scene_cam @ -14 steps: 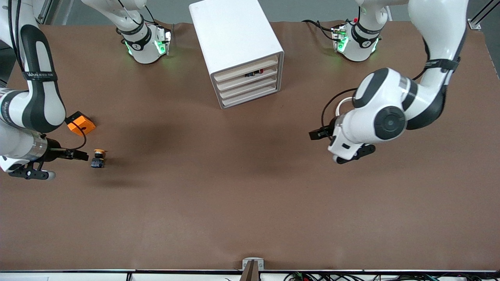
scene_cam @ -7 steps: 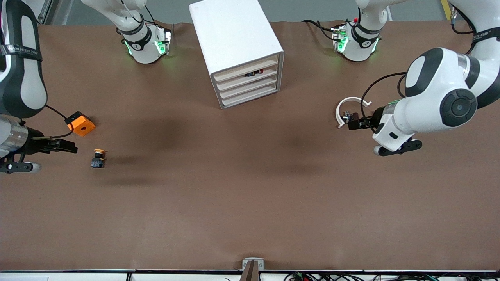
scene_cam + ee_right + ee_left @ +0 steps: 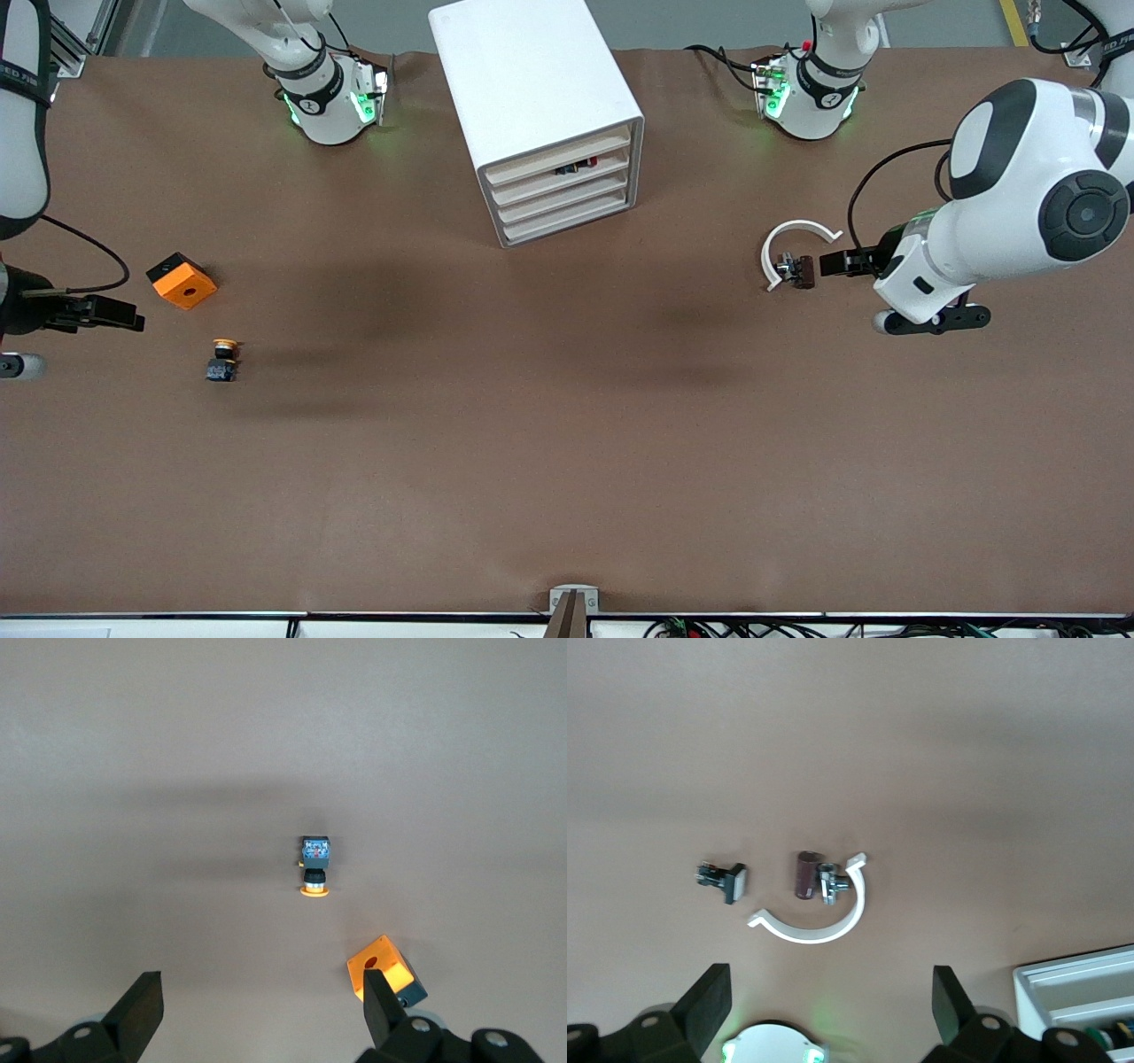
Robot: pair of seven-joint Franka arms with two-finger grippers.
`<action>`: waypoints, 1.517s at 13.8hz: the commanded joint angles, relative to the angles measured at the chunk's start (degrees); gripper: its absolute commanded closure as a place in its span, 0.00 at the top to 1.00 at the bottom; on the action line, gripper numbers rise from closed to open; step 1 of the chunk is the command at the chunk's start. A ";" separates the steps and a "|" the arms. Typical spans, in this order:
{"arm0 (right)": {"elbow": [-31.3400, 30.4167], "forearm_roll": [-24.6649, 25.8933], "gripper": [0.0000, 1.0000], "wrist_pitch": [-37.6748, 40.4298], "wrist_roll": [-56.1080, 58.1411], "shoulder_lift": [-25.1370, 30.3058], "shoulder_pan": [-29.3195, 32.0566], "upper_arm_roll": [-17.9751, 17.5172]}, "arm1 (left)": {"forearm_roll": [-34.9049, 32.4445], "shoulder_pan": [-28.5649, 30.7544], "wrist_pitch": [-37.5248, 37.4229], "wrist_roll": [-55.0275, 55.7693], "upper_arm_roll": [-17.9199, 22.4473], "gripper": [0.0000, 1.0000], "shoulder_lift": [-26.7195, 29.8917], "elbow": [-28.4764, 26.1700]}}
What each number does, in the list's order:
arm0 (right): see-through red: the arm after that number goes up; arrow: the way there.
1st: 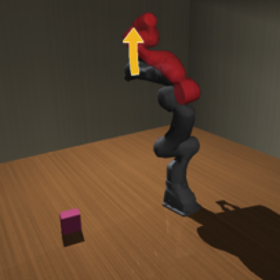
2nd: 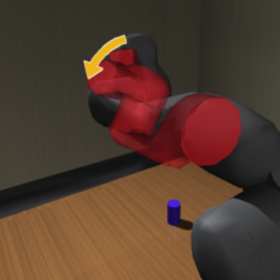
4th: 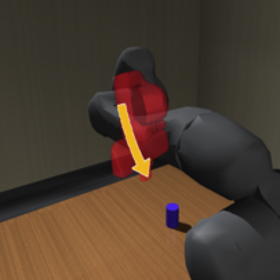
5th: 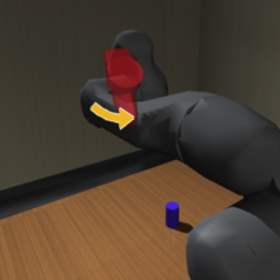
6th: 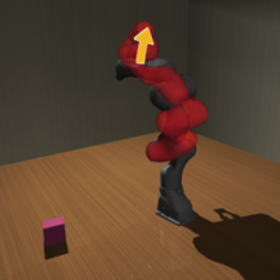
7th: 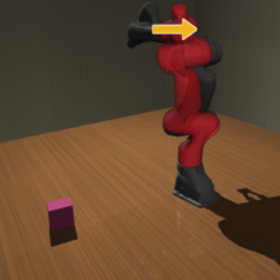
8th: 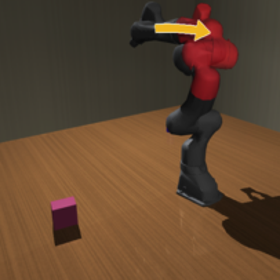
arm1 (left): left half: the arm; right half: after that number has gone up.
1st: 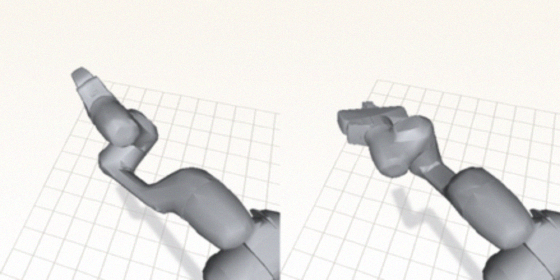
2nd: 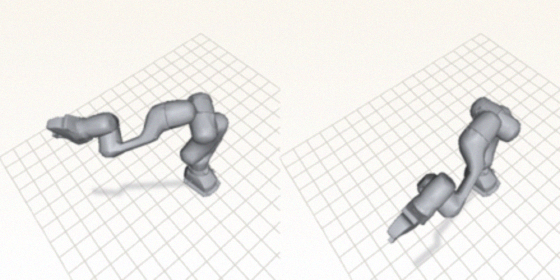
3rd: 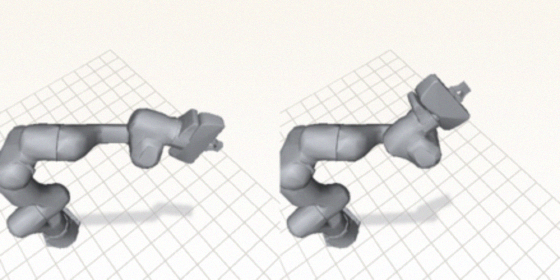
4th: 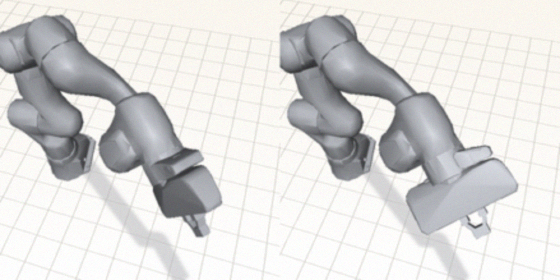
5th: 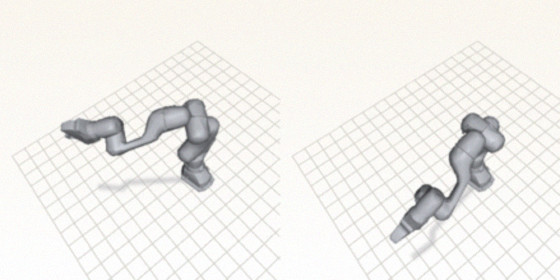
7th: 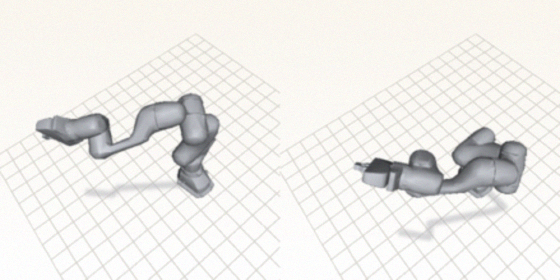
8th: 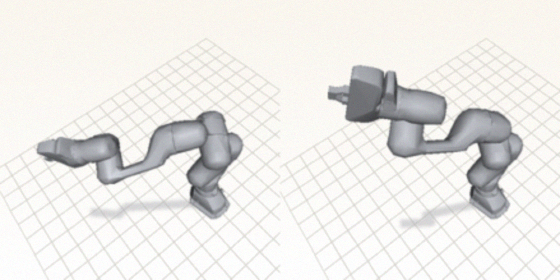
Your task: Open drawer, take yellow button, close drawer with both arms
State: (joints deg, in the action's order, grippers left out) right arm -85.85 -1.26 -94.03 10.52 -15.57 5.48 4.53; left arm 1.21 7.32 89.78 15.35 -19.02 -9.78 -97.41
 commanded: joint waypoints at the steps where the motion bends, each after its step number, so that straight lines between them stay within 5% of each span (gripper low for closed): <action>1: 4.18 -0.32 1.00 4.37 -0.94 0.01 -0.21 -0.05 | -0.15 -8.87 -0.13 -2.43 9.75 1.00 4.67 -4.18; 3: 6.73 -0.24 1.00 5.96 -2.78 0.01 -1.17 -0.05 | -0.07 -12.58 -0.13 -4.00 14.35 1.00 5.99 -5.24; 11: 11.39 -0.41 1.00 9.04 -11.40 0.63 -4.25 0.13 | -0.15 -10.41 6.02 -8.49 14.72 1.00 15.13 -15.35; 16: 11.84 -0.85 1.00 11.49 -11.84 1.85 -4.25 0.04 | -0.06 -9.61 4.54 -9.20 14.80 1.00 20.93 -13.95; 21: 10.88 -0.68 1.00 12.82 -12.63 4.40 -4.43 0.39 | -0.07 -8.99 -1.97 -9.37 14.71 1.00 19.89 -6.30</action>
State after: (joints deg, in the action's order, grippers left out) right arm -74.09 -1.49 -81.48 -0.81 -13.74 1.16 4.79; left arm 1.22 -1.89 89.35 6.91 -4.52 11.01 -106.18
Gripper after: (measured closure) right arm 0.000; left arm 0.000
